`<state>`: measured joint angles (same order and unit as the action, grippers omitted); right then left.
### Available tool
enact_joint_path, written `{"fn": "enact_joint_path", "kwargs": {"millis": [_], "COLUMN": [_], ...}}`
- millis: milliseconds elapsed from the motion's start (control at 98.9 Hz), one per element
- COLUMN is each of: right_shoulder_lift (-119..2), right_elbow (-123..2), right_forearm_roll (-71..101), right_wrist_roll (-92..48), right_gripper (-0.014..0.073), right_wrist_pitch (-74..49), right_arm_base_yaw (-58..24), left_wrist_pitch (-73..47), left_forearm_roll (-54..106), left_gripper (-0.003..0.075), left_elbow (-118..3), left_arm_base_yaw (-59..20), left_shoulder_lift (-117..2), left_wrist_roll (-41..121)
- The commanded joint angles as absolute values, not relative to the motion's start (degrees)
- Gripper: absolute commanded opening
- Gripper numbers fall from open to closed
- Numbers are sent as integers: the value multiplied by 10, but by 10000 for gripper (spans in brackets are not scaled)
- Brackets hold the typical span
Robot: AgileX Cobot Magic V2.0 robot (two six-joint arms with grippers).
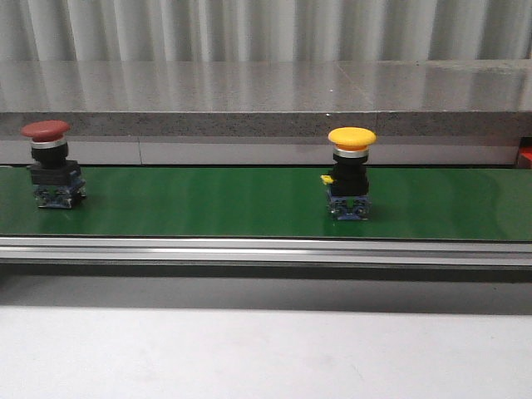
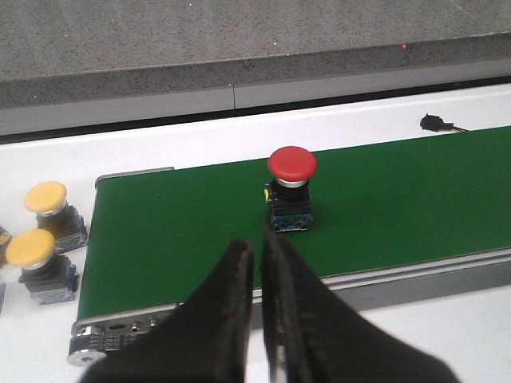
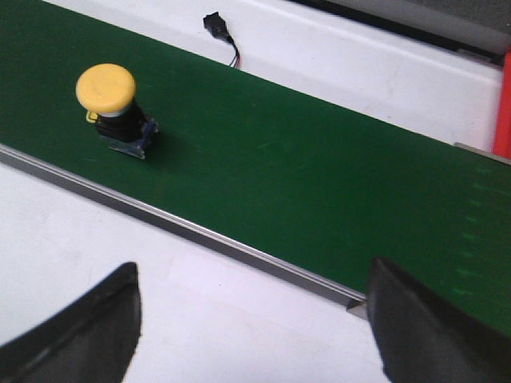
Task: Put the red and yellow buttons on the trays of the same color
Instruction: 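Lower the right gripper toward the yellow button at the belt end, then close the right gripper on the yellow button and lift it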
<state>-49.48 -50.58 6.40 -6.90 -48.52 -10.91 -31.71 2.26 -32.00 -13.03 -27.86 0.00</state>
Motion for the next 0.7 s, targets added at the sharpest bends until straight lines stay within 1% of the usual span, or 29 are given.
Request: {"fn": "enact_joint_path", "kwargs": {"millis": [0,354,687], "right_shoulder_lift": [-544,-737,-864], "right_elbow": [-565,-693,-740], "right_forearm_roll": [69,128,128], "right_wrist_roll": [-73,-62,-24], "right_gripper": [655,655,655], "right_wrist_pitch": [-479,-554,-559], "right_arm_base_yaw": [-123,-165,-173], "left_wrist_pitch": [-273,-273,-273], "left_forearm_roll": [30,30,30], "left_gripper": [-6,-6,-6], "left_elbow": [-336,-336,-336], "left_arm_base_yaw": [-134,-134,-134], "left_shoulder_lift": [-280,-280,-280], "left_wrist_roll": [-7,-7,-7]}}
